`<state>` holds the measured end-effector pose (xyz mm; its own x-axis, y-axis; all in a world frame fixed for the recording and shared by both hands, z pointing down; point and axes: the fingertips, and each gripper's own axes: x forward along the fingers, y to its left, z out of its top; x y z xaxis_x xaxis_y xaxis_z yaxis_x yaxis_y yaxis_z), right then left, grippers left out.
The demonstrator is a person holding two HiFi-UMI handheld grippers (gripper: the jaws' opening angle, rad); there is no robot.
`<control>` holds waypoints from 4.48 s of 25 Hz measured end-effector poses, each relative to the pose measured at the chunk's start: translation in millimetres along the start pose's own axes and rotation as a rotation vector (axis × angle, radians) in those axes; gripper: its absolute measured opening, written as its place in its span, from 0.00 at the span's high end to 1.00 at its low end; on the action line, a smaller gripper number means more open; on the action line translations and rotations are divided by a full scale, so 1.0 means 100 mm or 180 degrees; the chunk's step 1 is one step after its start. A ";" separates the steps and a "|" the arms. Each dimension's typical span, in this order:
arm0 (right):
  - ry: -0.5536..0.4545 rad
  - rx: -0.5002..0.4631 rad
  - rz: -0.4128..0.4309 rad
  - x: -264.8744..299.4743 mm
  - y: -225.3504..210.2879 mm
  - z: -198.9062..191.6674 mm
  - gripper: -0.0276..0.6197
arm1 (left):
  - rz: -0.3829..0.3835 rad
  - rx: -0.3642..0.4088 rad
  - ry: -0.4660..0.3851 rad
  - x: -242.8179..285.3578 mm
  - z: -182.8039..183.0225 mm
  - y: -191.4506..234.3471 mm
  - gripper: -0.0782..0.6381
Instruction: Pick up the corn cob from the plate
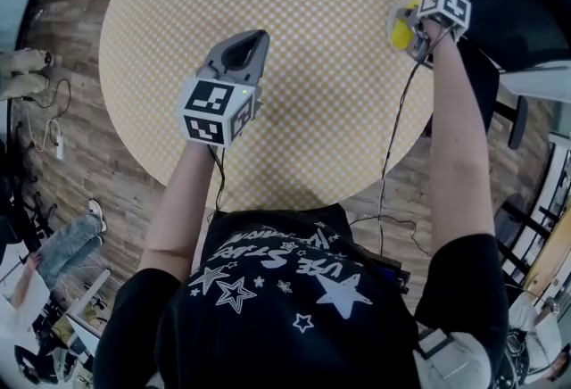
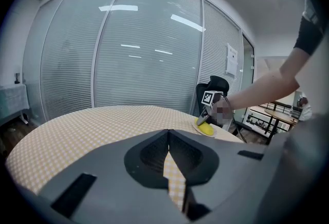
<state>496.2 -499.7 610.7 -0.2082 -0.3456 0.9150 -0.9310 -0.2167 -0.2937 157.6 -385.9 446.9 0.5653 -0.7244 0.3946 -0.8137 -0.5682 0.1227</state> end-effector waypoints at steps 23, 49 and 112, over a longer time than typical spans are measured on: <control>0.0682 -0.0345 -0.0369 0.09 0.03 -0.03 0.56 | 0.0017 0.0017 0.0110 0.01 -0.10 -0.02 0.88; -0.0387 -0.0289 0.1117 -0.48 0.32 0.19 0.57 | 0.0113 -0.0009 0.0011 -0.25 -0.03 -0.28 0.88; -0.4558 -0.0340 0.0873 -3.87 3.71 -4.11 0.57 | -0.1662 0.0324 -0.0946 -3.31 0.01 0.32 0.88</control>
<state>107.9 -71.2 260.8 0.0314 -0.9713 -0.2357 -0.9427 0.0495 -0.3299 -55.5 -164.9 319.4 0.9117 -0.4094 0.0328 -0.4099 -0.9017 0.1379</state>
